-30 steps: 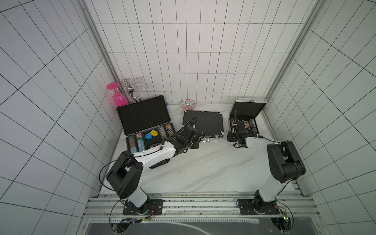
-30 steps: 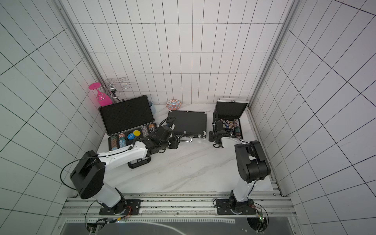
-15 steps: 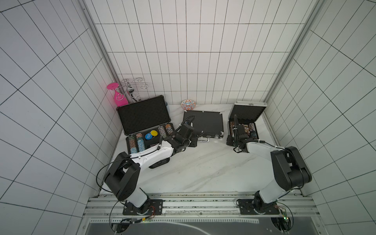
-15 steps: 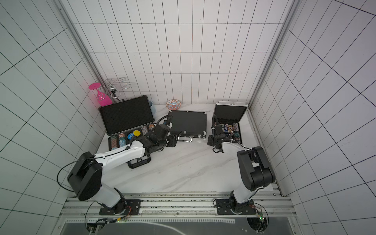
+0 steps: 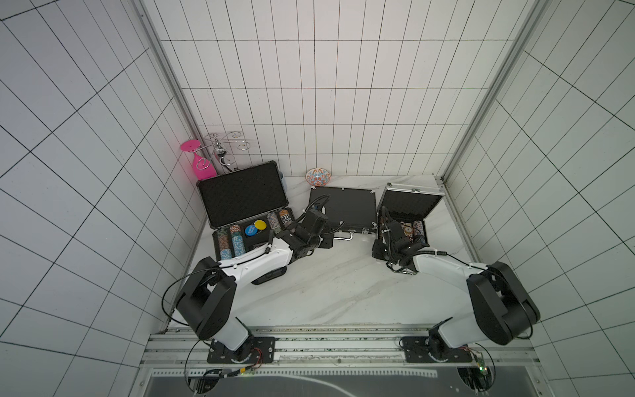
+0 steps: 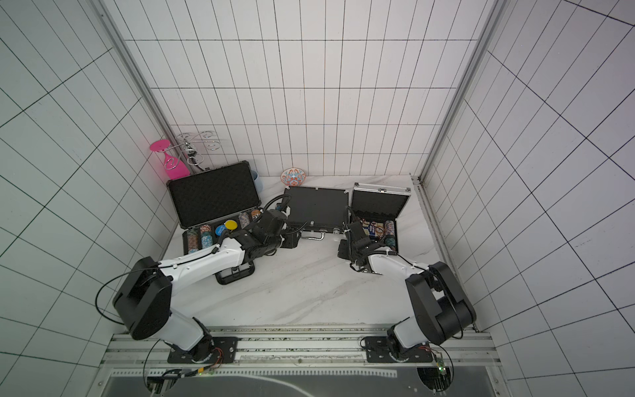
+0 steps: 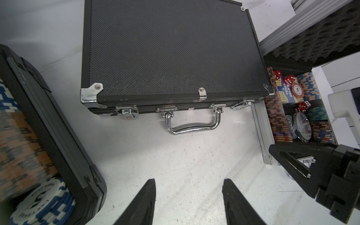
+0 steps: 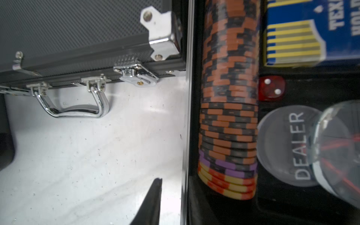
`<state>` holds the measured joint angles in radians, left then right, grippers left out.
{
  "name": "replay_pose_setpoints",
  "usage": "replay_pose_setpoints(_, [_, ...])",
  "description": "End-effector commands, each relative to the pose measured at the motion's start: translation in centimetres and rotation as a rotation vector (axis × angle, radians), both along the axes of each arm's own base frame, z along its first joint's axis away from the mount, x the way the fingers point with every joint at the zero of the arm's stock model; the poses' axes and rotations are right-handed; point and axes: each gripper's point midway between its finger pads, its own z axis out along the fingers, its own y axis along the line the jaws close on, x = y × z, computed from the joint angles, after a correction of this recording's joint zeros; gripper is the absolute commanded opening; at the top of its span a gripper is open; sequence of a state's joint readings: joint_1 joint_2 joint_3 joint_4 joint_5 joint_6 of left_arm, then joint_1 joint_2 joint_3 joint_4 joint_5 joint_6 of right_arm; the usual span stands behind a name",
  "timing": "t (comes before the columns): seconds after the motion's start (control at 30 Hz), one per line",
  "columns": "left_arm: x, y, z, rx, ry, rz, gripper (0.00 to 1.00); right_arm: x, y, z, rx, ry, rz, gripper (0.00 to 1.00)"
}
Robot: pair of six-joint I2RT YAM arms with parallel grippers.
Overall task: Close the poker set cases
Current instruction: Move the poker set case to the center of the board, then adjust the poker set case at the center of the board.
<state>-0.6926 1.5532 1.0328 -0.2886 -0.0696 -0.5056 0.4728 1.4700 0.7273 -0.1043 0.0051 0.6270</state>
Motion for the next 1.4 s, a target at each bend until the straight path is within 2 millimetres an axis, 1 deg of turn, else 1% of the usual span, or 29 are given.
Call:
replay_pose_setpoints(0.0, [0.4,-0.2,0.9,-0.03,-0.02,0.009,0.56,-1.7,0.9,0.1,0.045,0.047,0.02,0.41])
replay_pose_setpoints(0.03, [0.4,-0.3,1.0,-0.032,-0.021,0.008,0.56,-1.6,0.8,0.5,0.032,0.04,0.023,0.44])
replay_pose_setpoints(0.1, [0.3,-0.7,1.1,-0.043,-0.017,-0.018,0.56,-1.4,-0.2,1.3,-0.017,0.022,0.012,0.47])
replay_pose_setpoints(0.2, [-0.4,-2.1,1.1,-0.05,-0.015,-0.073,0.56,-1.3,-1.7,2.9,-0.044,-0.003,-0.002,0.49])
replay_pose_setpoints(0.27, [-0.8,-3.0,1.0,-0.049,-0.014,-0.1,0.56,-1.0,-3.2,4.8,-0.078,-0.043,-0.024,0.49])
replay_pose_setpoints(0.3, [-0.9,-3.4,0.9,-0.051,-0.01,-0.108,0.56,-0.8,-3.8,5.9,-0.087,-0.067,-0.033,0.48])
replay_pose_setpoints(0.43, [-1.4,-6.5,0.6,-0.085,0.012,-0.181,0.55,1.1,-5.7,12.7,-0.117,-0.2,-0.067,0.48])
replay_pose_setpoints(0.5, [-1.7,-7.6,0.4,-0.083,0.022,-0.2,0.55,1.9,-6.1,16.0,-0.132,-0.254,-0.07,0.48])
replay_pose_setpoints(0.57, [-1.7,-8.1,0.5,-0.107,0.031,-0.198,0.55,2.6,-6.2,18.9,-0.129,-0.304,-0.069,0.49])
replay_pose_setpoints(0.63, [-1.6,-8.5,0.7,-0.133,0.031,-0.204,0.56,3.1,-6.4,20.3,-0.127,-0.331,-0.071,0.5])
replay_pose_setpoints(0.67, [-1.7,-9.1,0.7,-0.154,0.039,-0.223,0.56,3.4,-6.7,20.4,-0.126,-0.332,-0.075,0.5])
replay_pose_setpoints(0.7, [-1.9,-9.6,0.7,-0.17,0.052,-0.242,0.56,3.6,-7.0,20.0,-0.126,-0.322,-0.078,0.49])
replay_pose_setpoints(0.83, [-2.0,-11.5,0.4,-0.217,0.092,-0.297,0.56,3.9,-8.9,17.3,-0.133,-0.266,-0.109,0.5])
replay_pose_setpoints(0.93, [-1.4,-12.6,1.1,-0.248,0.09,-0.307,0.57,3.5,-10.1,16.4,-0.128,-0.266,-0.137,0.5])
replay_pose_setpoints(1.03, [-0.8,-14.9,1.2,-0.329,0.128,-0.349,0.58,3.2,-11.0,15.4,-0.128,-0.248,-0.154,0.5])
replay_pose_setpoints(1.17, [-0.8,-16.8,-0.6,-0.326,0.173,-0.372,0.58,3.0,-12.1,13.7,-0.141,-0.208,-0.181,0.51])
replay_pose_setpoints(1.23, [-1.2,-17.4,-1.5,-0.297,0.171,-0.381,0.58,2.8,-13.2,12.3,-0.146,-0.177,-0.204,0.51])
replay_pose_setpoints(1.33, [-1.4,-17.7,-2.9,-0.257,0.174,-0.376,0.58,2.3,-15.1,9.9,-0.142,-0.14,-0.261,0.52])
replay_pose_setpoints(1.37, [-1.5,-17.9,-3.1,-0.258,0.178,-0.381,0.58,2.0,-15.5,9.3,-0.139,-0.129,-0.275,0.53])
